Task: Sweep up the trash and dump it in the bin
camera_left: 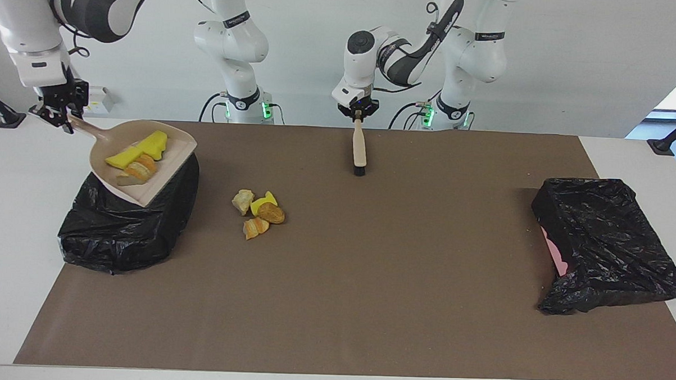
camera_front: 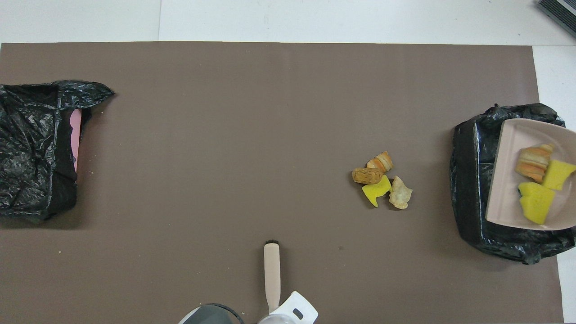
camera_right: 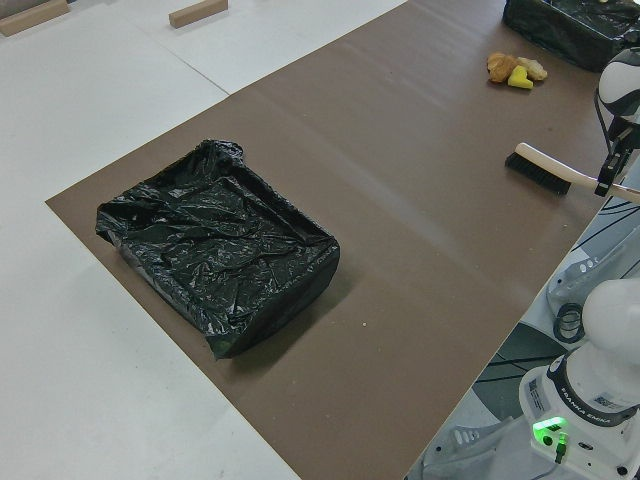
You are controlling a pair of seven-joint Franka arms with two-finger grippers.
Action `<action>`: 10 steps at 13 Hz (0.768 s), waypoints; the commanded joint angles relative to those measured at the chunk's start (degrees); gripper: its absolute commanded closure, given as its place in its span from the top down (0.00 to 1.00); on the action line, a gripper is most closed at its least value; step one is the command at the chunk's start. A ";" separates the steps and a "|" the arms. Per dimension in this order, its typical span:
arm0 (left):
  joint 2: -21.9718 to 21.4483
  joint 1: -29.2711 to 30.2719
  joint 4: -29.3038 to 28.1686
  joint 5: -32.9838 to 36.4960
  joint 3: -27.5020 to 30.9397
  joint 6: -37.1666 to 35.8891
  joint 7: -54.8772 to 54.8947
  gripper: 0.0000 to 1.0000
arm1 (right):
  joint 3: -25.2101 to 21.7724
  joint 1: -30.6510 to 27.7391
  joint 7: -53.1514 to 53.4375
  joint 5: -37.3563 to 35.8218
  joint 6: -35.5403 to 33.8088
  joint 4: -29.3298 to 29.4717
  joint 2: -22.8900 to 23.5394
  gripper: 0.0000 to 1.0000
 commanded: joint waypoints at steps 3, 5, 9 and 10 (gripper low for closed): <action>0.30 -0.44 1.07 -0.62 1.29 0.40 2.25 1.00 | 1.24 -0.17 -6.60 -16.35 6.71 -2.92 -0.04 0.00; 0.30 3.14 4.48 1.30 1.55 -0.48 4.44 1.00 | 1.25 -0.17 -6.60 -17.25 7.60 -3.28 1.36 0.00; 0.65 14.29 16.16 10.00 1.55 -6.53 12.94 1.00 | 1.69 1.50 -5.98 -22.70 8.39 -4.42 1.45 0.00; 0.57 17.72 20.02 10.10 1.64 -9.33 16.72 1.00 | 1.69 1.85 -5.63 -22.87 8.30 -4.77 1.28 0.00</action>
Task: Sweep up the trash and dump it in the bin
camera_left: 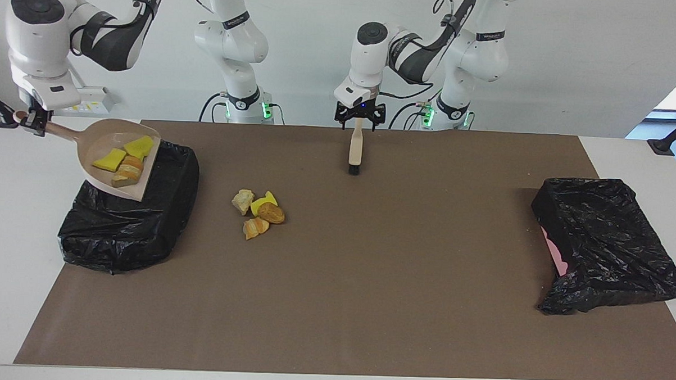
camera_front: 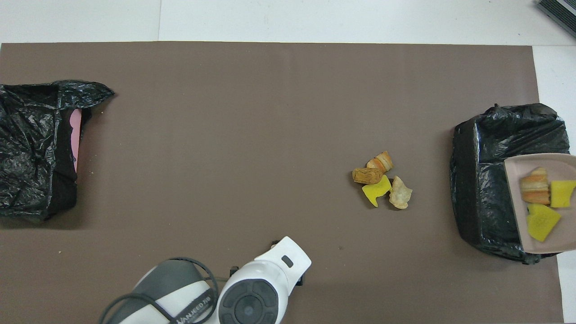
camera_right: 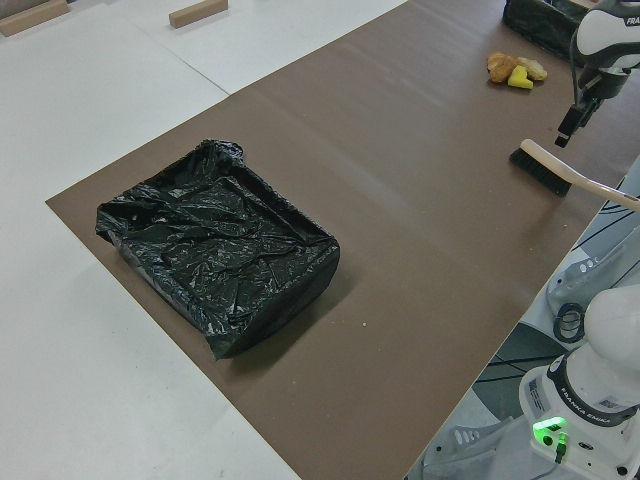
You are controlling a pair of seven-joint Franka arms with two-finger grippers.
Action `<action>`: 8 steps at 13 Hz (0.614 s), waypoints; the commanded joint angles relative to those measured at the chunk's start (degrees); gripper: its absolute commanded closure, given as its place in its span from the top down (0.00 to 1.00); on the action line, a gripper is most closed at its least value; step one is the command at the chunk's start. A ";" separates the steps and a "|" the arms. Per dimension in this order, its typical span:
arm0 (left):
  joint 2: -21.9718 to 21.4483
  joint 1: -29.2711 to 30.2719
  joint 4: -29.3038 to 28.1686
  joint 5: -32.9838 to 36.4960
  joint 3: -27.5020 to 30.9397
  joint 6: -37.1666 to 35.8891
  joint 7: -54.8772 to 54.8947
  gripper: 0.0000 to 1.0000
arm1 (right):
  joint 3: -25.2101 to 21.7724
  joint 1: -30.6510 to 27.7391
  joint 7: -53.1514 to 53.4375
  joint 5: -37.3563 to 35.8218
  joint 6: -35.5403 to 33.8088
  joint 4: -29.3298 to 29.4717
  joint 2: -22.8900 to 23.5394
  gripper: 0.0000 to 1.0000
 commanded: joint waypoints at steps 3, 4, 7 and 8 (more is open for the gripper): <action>0.54 16.43 18.32 1.56 -0.37 -13.74 15.67 1.00 | 0.29 0.28 0.48 -5.51 1.69 -1.33 -1.00 0.00; 0.63 19.09 20.79 1.56 -0.37 -15.50 18.76 1.00 | 0.20 0.28 0.83 -6.49 2.40 -1.42 -1.09 0.00; 0.98 26.21 28.70 1.47 -0.28 -21.38 27.20 1.00 | 0.20 0.10 1.53 -6.67 2.58 -1.51 -1.09 0.00; 1.50 28.23 31.60 1.56 -0.28 -23.49 28.71 1.00 | 0.20 0.10 1.62 -6.76 2.67 -1.51 -1.09 0.00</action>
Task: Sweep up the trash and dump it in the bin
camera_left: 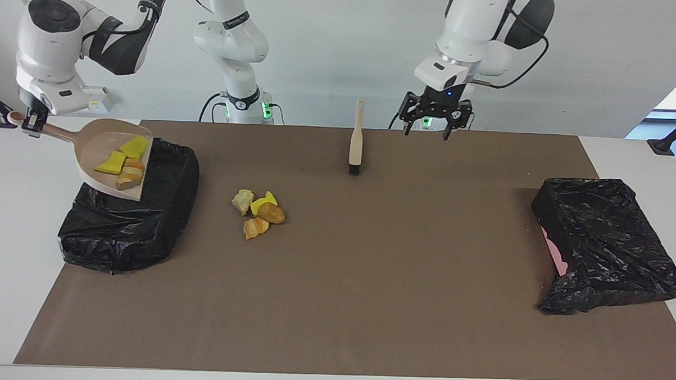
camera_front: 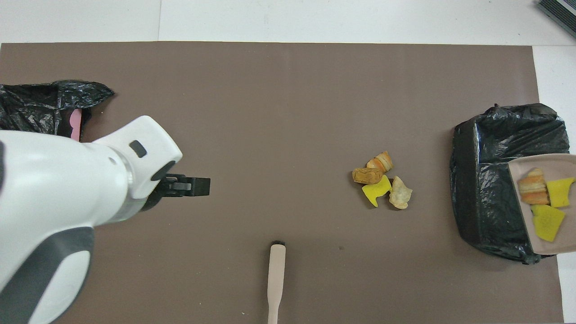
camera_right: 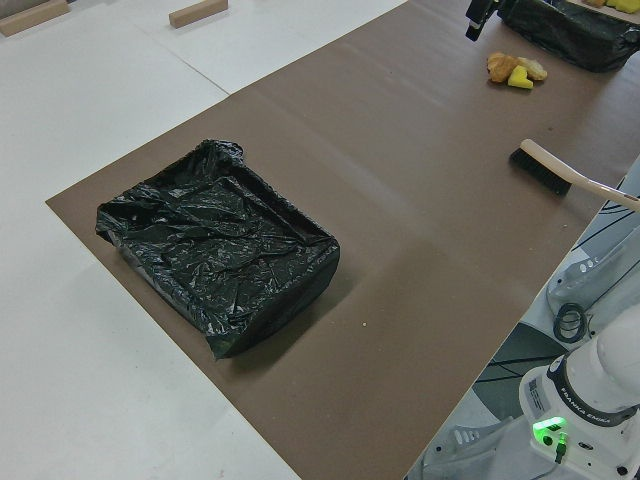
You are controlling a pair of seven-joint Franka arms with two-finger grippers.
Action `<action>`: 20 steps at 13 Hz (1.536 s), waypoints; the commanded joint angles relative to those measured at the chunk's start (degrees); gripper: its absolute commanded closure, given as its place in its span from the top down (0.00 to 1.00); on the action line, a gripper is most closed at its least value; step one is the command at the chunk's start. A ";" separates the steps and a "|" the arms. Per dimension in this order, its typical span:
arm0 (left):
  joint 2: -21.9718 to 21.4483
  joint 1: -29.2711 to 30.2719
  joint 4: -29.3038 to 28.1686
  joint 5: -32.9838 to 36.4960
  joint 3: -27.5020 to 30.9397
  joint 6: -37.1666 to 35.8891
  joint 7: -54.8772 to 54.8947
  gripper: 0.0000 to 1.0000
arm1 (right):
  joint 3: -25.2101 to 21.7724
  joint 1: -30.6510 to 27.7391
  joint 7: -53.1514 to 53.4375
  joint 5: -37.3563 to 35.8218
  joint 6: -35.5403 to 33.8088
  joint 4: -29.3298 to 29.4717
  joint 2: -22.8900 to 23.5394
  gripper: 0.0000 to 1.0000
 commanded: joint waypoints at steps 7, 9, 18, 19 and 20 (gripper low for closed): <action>12.01 11.95 23.91 0.39 -0.55 -18.40 8.52 1.00 | 0.79 1.95 10.37 -9.06 0.23 -3.81 -4.24 0.00; 11.58 12.13 23.74 0.66 -0.37 -19.28 11.33 1.00 | 0.88 5.29 10.54 -10.73 -1.69 -3.81 -5.21 0.00; 6.12 14.59 18.55 0.75 -0.11 -21.57 17.05 1.00 | 1.15 8.45 14.85 -22.22 1.20 -8.73 -9.69 0.00; 6.47 15.29 19.07 0.92 -0.11 -21.57 17.23 1.00 | 1.23 10.03 14.85 -25.29 0.59 -8.73 -10.74 0.00; 6.65 15.30 19.17 1.01 -0.11 -21.57 17.23 1.00 | 1.32 10.40 15.02 -25.59 -0.55 -9.16 -11.27 0.00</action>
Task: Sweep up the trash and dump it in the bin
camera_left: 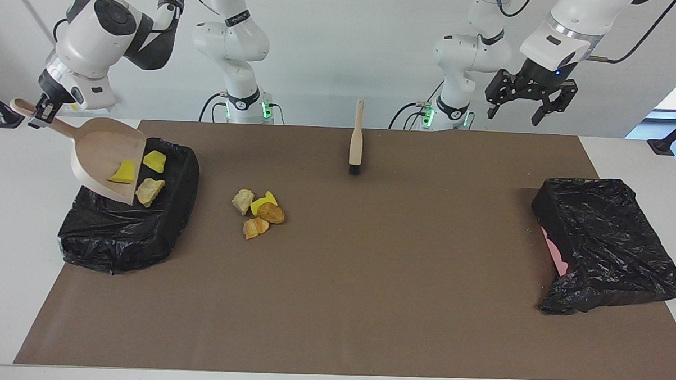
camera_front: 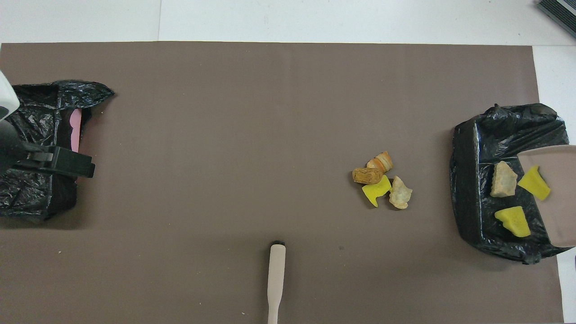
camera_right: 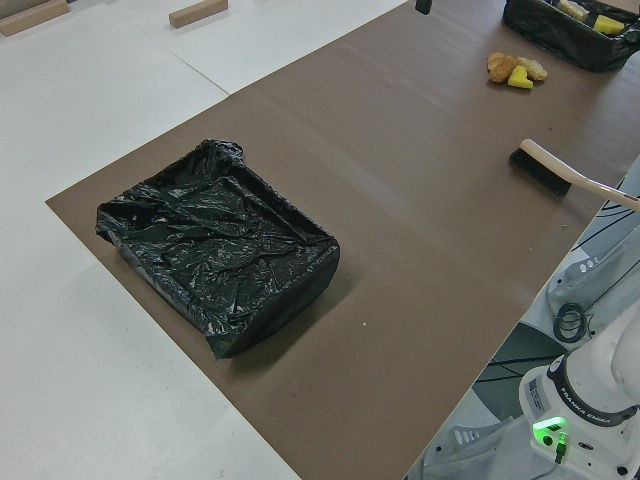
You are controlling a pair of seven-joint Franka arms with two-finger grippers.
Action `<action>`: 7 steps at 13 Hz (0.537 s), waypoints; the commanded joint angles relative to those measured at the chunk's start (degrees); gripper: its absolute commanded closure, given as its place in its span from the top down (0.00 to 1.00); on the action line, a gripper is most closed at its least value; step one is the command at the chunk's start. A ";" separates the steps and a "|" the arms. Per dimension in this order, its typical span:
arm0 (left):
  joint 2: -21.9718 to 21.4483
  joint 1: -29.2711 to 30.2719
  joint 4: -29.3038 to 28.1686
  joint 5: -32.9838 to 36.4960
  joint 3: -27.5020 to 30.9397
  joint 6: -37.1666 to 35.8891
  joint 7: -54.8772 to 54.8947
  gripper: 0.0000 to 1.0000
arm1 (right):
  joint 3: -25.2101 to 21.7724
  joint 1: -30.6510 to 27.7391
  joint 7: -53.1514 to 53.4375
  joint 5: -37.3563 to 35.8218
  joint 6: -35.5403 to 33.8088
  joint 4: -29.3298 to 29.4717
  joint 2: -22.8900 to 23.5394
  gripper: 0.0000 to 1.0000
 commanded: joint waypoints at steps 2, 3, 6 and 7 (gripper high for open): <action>-0.36 1.25 -0.56 1.13 -0.42 -0.17 1.60 1.00 | 0.51 1.21 1.58 -3.26 -1.06 -2.98 -3.54 0.00; -0.36 1.16 -0.56 2.35 -0.42 -0.26 2.04 1.00 | 0.52 1.56 1.50 -3.26 -1.41 -2.80 -3.89 0.00; -0.18 1.16 -0.47 3.32 -0.33 -0.26 2.48 1.00 | 2.87 2.00 1.67 -0.30 -7.36 0.08 -6.35 0.00; -0.36 1.16 -0.47 3.41 -0.50 -0.08 2.31 1.00 | 4.89 2.00 1.41 6.17 -11.39 2.19 -7.14 0.00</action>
